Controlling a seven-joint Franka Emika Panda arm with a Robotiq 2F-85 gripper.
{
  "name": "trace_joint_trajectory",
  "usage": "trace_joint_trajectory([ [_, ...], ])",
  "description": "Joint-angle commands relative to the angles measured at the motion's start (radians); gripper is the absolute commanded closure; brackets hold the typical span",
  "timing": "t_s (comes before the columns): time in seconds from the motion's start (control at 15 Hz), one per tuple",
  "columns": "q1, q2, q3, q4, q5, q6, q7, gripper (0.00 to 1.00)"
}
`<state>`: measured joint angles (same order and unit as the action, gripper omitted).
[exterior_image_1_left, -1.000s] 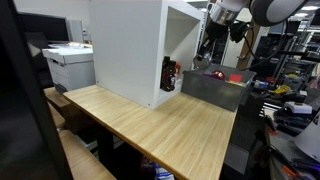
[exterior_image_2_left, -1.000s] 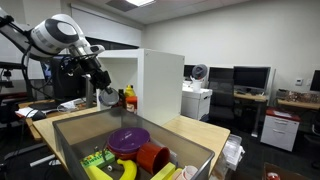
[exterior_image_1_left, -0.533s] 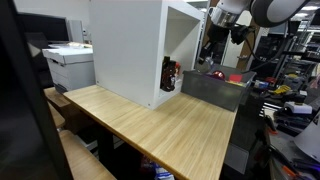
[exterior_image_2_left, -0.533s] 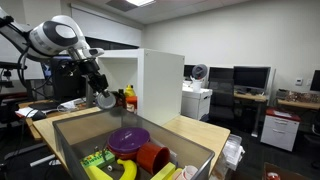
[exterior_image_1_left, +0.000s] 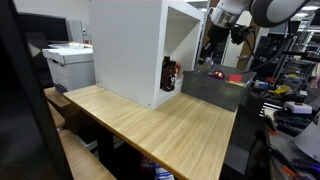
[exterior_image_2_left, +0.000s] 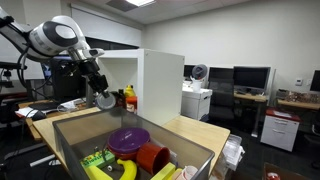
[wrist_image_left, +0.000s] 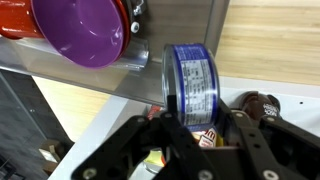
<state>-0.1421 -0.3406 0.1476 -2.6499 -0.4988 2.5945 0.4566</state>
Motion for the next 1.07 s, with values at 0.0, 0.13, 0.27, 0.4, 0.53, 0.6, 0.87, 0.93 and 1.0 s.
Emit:
trace_joint_trajectory([
  [0.0, -0.024, -0.021, 0.013, -0.008, -0.035, 0.003, 0.003, 0.88],
  [0.13, -0.031, -0.024, 0.015, -0.004, -0.055, 0.002, 0.008, 0.88],
  [0.27, -0.04, -0.025, 0.016, 0.004, -0.077, -0.002, 0.011, 0.88],
  [0.4, -0.048, -0.023, 0.013, 0.014, -0.1, -0.008, 0.009, 0.88],
  [0.53, -0.049, -0.018, 0.008, 0.022, -0.109, -0.015, 0.001, 0.88],
  [0.6, -0.053, -0.016, 0.009, 0.025, -0.121, -0.019, -0.001, 0.88],
  [0.87, -0.059, -0.013, 0.015, 0.023, -0.195, -0.035, 0.01, 0.88],
  [0.93, -0.056, -0.012, 0.012, 0.023, -0.216, -0.039, 0.012, 0.88],
  [1.0, -0.057, -0.013, 0.013, 0.024, -0.237, -0.042, 0.018, 0.88],
])
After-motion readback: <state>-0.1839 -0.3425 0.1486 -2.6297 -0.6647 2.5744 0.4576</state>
